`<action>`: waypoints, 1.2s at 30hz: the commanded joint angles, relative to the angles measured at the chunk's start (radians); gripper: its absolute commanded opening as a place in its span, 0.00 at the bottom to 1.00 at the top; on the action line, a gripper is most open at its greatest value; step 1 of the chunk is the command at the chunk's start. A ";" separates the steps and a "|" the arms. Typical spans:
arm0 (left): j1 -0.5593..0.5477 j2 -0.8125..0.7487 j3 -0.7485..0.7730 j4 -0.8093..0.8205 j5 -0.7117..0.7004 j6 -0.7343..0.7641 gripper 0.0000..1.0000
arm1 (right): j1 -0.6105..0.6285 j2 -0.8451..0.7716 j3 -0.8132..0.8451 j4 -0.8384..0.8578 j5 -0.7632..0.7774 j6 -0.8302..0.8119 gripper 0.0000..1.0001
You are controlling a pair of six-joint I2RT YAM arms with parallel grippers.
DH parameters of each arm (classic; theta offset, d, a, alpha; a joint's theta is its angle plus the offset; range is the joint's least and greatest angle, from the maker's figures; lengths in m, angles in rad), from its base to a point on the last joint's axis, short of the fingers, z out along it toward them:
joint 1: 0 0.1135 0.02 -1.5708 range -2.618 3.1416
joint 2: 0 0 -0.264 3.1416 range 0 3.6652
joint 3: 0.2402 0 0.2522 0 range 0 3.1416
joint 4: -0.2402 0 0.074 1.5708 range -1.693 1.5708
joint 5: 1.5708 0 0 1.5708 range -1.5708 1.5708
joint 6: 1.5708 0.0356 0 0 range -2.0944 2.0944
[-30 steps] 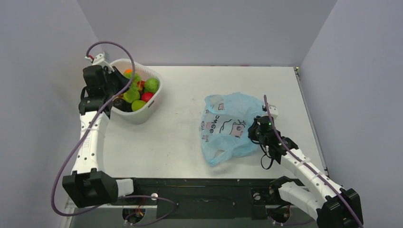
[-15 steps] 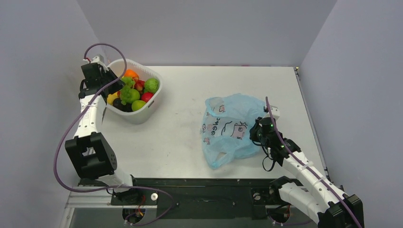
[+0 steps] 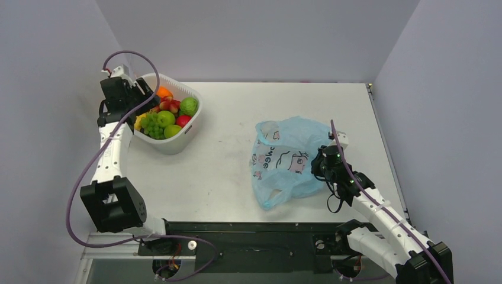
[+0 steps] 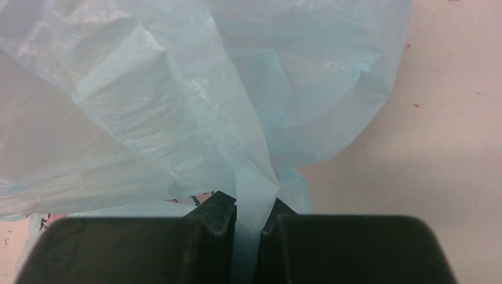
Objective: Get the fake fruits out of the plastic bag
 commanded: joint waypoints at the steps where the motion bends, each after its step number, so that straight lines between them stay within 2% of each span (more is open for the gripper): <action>1: -0.088 -0.128 -0.027 0.020 0.031 0.036 0.60 | -0.010 0.001 0.058 -0.002 0.024 -0.013 0.00; 7: -0.358 -0.248 -0.220 0.011 0.106 0.060 0.61 | -0.008 0.004 0.095 -0.044 0.029 -0.042 0.00; 11: -0.466 -0.347 -0.328 -0.014 0.171 0.069 0.61 | -0.007 -0.007 0.113 -0.073 0.038 -0.066 0.00; 16: -0.501 -0.495 -0.408 -0.081 0.222 0.085 0.63 | -0.009 0.007 0.154 -0.115 0.075 -0.067 0.00; 21: -0.500 -0.592 -0.412 -0.235 0.238 0.214 0.65 | -0.011 0.061 0.261 -0.155 0.167 -0.082 0.03; 23: -0.500 -0.626 -0.430 -0.244 0.253 0.237 0.66 | -0.016 0.105 0.329 -0.166 0.209 -0.099 0.08; 25: -0.500 -0.671 -0.466 -0.205 0.295 0.221 0.68 | -0.034 0.179 0.418 -0.178 0.269 -0.105 0.19; 26: -0.500 -0.706 -0.502 -0.160 0.312 0.208 0.69 | -0.062 0.244 0.479 -0.185 0.301 -0.103 0.29; 29: -0.500 -0.776 -0.553 -0.098 0.385 0.128 0.70 | -0.126 0.367 0.614 -0.238 0.342 -0.105 0.46; 30: -0.499 -0.807 -0.565 -0.086 0.397 0.112 0.70 | -0.141 0.408 0.673 -0.252 0.364 -0.125 0.69; 32: -0.499 -0.857 -0.577 -0.076 0.422 0.063 0.71 | -0.147 0.416 0.718 -0.263 0.383 -0.175 0.83; 36: -0.497 -0.961 -0.588 -0.076 0.380 -0.025 0.74 | -0.146 0.314 0.710 -0.298 0.378 -0.187 0.86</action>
